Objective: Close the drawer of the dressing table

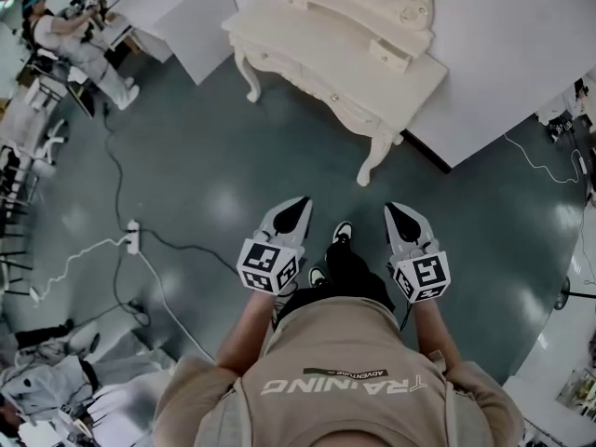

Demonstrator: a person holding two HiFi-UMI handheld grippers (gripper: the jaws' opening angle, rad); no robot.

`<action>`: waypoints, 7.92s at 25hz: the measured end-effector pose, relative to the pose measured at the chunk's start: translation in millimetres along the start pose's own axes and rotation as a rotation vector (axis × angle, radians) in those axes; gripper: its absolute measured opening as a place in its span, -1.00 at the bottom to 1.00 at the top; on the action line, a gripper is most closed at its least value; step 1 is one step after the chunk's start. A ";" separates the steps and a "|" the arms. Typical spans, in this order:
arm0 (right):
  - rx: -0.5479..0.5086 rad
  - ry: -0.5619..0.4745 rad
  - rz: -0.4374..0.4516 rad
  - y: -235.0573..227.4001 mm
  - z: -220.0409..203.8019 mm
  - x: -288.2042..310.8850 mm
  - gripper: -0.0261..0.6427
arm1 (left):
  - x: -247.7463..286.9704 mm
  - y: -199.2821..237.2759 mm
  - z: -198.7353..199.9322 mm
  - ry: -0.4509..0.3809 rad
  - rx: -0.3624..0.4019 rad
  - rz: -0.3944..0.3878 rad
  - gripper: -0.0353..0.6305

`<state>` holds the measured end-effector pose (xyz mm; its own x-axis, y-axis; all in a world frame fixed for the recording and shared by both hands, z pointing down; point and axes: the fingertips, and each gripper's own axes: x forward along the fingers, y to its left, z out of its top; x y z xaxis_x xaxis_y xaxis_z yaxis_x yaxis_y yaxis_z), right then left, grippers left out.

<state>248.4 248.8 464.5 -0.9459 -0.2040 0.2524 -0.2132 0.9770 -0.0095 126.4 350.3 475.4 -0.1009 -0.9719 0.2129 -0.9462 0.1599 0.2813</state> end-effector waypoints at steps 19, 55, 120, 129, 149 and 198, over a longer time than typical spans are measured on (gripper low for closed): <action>0.035 -0.104 0.037 -122.7 50.8 145.8 -0.92 | 139.5 67.8 89.7 0.033 0.098 0.028 -0.84; 0.024 -0.015 -0.027 -156.6 95.9 342.1 -0.92 | 284.6 220.3 147.1 0.036 0.081 -0.122 -0.84; 0.223 0.039 -0.639 -403.5 36.5 347.7 -0.92 | 598.1 163.0 49.5 0.560 0.245 -0.613 -0.84; 0.263 0.079 -0.637 -408.5 9.7 344.1 -0.92 | 629.4 162.0 -7.0 0.697 0.190 -0.561 -0.84; 0.306 0.127 -0.596 -427.6 -18.0 341.9 -0.92 | 667.6 173.7 -48.7 0.821 0.115 -0.447 -0.84; 0.377 0.119 -0.583 -463.2 -19.0 357.0 -0.92 | 732.2 163.5 -31.1 0.789 0.052 -0.427 -0.84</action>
<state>14.2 -275.4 577.4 -0.6234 -0.6582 0.4222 -0.7675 0.6182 -0.1695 -92.6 -329.7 706.4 0.4854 -0.5418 0.6862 -0.8693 -0.2151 0.4451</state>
